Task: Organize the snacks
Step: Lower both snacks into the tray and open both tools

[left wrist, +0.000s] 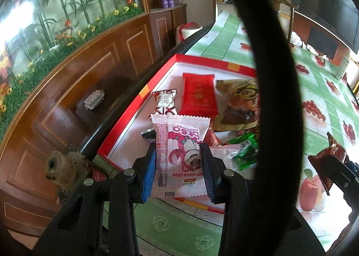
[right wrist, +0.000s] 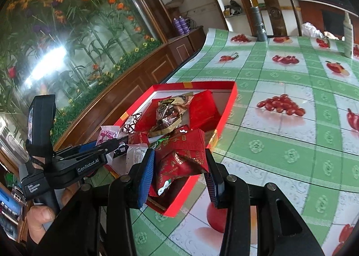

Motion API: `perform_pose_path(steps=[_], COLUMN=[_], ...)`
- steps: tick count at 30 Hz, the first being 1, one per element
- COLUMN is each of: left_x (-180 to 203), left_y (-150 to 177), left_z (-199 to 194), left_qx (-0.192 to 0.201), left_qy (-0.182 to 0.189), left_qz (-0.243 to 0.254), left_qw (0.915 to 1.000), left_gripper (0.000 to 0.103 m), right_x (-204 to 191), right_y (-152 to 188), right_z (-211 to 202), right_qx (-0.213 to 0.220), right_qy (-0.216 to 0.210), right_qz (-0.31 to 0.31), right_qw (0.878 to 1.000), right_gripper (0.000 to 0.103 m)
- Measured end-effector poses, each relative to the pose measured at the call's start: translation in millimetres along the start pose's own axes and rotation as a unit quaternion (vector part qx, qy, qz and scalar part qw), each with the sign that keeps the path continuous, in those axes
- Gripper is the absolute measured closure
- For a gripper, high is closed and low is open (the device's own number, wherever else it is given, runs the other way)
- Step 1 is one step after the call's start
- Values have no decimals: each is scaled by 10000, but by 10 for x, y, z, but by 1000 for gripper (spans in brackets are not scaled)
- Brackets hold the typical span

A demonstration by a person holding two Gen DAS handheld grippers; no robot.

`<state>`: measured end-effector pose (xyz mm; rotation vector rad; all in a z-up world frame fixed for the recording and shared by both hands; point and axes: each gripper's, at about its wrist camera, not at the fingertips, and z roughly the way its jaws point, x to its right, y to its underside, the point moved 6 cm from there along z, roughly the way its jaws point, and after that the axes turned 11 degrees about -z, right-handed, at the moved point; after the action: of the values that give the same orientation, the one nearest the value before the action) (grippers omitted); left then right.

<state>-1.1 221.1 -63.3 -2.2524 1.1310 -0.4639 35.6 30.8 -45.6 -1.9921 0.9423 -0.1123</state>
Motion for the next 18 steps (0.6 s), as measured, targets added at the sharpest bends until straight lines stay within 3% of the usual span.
perform_pose_path(steps=[18], left_x=[250], left_y=[-88], left_z=[245], left_qx=[-174], left_qy=[112], left_qz=[202], left_qw=[9996], left_gripper=[63], right_x=[110], right_y=[-358], right_z=[763], right_qx=[-325], right_qy=[0], right_qz=[-19], right_qw=[9995], right_gripper=[61])
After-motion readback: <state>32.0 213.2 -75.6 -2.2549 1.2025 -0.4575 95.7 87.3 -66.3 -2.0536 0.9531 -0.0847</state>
